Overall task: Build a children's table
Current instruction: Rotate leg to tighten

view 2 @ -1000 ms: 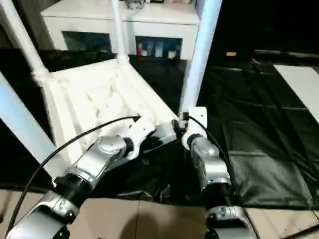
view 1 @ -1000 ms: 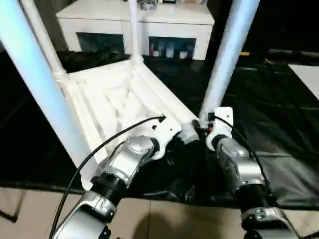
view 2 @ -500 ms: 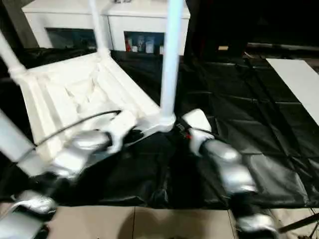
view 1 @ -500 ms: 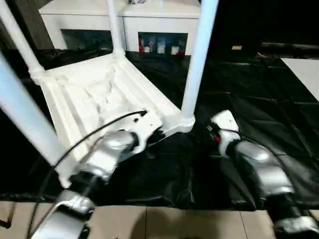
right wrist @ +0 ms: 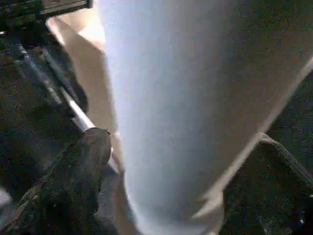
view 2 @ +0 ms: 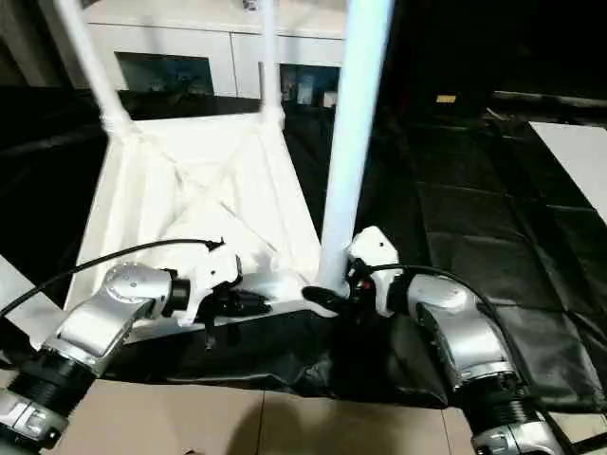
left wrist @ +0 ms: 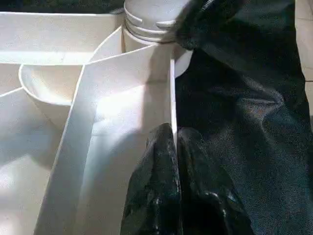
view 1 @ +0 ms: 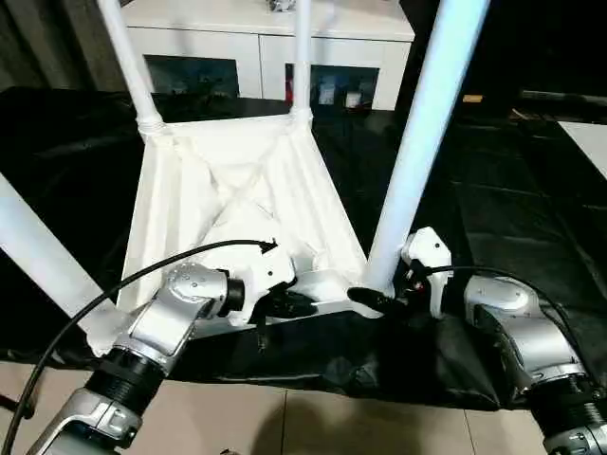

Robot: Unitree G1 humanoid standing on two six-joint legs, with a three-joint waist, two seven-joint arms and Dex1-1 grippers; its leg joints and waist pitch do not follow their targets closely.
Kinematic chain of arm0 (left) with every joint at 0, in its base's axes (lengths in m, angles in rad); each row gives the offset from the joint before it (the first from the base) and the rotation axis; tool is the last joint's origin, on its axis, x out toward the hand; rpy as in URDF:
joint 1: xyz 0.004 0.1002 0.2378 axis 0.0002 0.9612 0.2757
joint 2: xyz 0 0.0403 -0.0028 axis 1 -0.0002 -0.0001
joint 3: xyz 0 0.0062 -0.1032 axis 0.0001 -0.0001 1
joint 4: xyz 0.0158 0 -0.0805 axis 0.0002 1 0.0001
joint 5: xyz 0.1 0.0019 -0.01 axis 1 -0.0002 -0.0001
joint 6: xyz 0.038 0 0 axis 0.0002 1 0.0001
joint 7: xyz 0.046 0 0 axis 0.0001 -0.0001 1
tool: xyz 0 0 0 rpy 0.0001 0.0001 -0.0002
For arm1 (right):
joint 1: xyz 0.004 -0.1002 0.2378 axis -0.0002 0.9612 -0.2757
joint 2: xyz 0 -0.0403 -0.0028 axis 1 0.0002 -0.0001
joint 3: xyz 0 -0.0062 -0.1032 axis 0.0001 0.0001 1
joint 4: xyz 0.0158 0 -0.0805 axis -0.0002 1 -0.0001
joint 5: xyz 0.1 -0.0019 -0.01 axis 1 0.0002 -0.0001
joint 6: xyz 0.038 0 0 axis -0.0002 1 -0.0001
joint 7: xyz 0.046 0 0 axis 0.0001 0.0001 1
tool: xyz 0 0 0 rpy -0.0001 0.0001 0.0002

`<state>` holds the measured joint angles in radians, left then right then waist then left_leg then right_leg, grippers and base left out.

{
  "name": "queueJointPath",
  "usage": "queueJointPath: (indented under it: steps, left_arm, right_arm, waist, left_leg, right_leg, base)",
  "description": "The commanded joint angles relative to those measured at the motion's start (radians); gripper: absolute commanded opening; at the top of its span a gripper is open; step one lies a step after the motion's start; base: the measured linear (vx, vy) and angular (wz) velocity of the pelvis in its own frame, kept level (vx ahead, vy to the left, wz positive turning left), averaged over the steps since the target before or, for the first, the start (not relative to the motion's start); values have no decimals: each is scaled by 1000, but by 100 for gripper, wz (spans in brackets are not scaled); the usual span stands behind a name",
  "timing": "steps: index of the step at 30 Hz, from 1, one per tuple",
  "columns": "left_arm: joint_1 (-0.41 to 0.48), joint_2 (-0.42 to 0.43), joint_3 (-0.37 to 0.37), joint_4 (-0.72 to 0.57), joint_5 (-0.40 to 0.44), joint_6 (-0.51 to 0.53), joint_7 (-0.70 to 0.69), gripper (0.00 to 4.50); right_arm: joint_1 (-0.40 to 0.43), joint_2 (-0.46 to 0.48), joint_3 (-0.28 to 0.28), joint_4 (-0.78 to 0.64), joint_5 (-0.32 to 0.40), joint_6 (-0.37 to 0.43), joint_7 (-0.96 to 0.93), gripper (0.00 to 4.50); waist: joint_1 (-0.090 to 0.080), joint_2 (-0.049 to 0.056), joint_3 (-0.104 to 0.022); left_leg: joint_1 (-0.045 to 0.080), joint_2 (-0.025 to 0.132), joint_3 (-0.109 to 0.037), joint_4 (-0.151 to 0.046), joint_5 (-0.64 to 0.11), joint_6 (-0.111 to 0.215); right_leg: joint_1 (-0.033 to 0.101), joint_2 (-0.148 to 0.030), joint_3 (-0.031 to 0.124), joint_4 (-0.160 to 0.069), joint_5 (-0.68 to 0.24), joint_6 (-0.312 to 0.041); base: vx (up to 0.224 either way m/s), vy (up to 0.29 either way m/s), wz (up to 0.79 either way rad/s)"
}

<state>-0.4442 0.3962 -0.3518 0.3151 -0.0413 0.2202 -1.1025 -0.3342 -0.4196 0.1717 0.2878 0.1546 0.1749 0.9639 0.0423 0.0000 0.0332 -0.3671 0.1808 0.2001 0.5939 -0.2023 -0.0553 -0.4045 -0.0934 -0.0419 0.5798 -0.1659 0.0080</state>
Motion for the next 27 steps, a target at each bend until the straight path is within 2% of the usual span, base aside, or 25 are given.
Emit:
queueJointPath:
  steps: [1, 8, 16, 18, 19, 20, 22, 23, 24, 25, 26, 27]
  left_arm:
    - [6, 2, -26, -12, 12, 13, -10, 0]
    - [1, 6, -19, -6, 13, 12, -8, 0]
    - [0, 6, -20, -5, 13, 10, -8, 0]
    - [0, 7, -20, -4, 14, 10, -8, 0]
    - [-8, -12, -11, 10, 23, 25, 36, 0]
    - [-17, -32, -4, 27, 36, 31, 82, 0]
    - [-55, -105, 13, 77, 66, 71, 217, 0]
    - [-72, -135, 24, 99, 76, 88, 278, 0]
    - [-88, -167, 37, 119, 82, 106, 335, 0]
    - [-95, -181, 43, 128, 83, 113, 360, 0]
    - [-115, -220, 60, 151, 86, 123, 430, 0]
    - [-126, -243, 68, 163, 88, 124, 465, 0]
  right_arm:
    - [-9, -14, 16, 0, 3, 11, 18, 378]
    - [-1, -18, 5, 12, 0, 20, 21, 324]
    - [-1, -15, 2, 14, 4, 25, 18, 324]
    - [-2, -13, 0, 16, 5, 27, 16, 300]
    - [8, 14, 8, 33, -26, 54, -56, 300]
    - [16, 41, 12, 48, -55, 74, -129, 293]
    - [20, 124, 3, 75, -95, 134, -305, 273]
    - [12, 159, -15, 85, -98, 161, -374, 267]
    - [5, 193, -35, 93, -96, 184, -437, 265]
    - [1, 209, -45, 96, -94, 195, -464, 261]
    - [-11, 252, -72, 107, -92, 221, -546, 261]
    - [-18, 275, -87, 112, -93, 232, -590, 261]
  waist:
    - [-3, -9, -50]
    - [-2, -7, -52]
    - [-2, -8, -53]
    - [-2, -7, -53]
    - [-1, -4, -53]
    - [-4, -6, -53]
    - [-9, -6, -47]
    - [-14, -7, -39]
    - [-14, -7, -39]
    - [-15, -11, -40]
    - [-17, -6, -39]
    - [-21, -7, -38]
  left_leg:
    - [12, 49, -18, -77, -200, 58]
    - [12, 48, -17, -74, -172, 72]
    - [13, 48, -18, -73, -171, 72]
    - [12, 48, -18, -73, -163, 75]
    - [13, 48, -18, -73, -163, 74]
    - [12, 47, -17, -73, -158, 71]
    - [12, 46, -16, -78, -190, 51]
    - [21, 43, -19, -84, -280, 4]
    - [21, 43, -19, -84, -280, 4]
    - [27, 41, -27, -85, -347, -22]
    - [28, 40, -29, -86, -361, -23]
    - [28, 39, -31, -88, -379, -30]
  right_leg:
    - [42, -45, 33, -51, -196, -238]
    - [43, -45, 32, -48, -174, -247]
    - [44, -44, 31, -47, -168, -251]
    - [44, -43, 31, -46, -158, -253]
    - [44, -44, 31, -46, -156, -254]
    - [43, -42, 31, -46, -151, -258]
    - [39, -41, 32, -53, -208, -244]
    - [32, -42, 30, -69, -356, -209]
    - [32, -42, 30, -69, -356, -209]
    - [29, -45, 28, -82, -482, -155]
    - [26, -46, 29, -85, -503, -143]
    - [22, -44, 28, -91, -528, -125]
  base:
    - [0, 0, 0]
    - [0, 0, 0]
    - [0, 0, 0]
    - [0, 0, 0]
    - [0, 0, 0]
    - [0, 0, 0]
    - [0, 0, 0]
    - [0, 0, 0]
    - [0, 0, 0]
    - [-51, 6, -2]
    - [0, 0, 0]
    - [0, 0, 0]
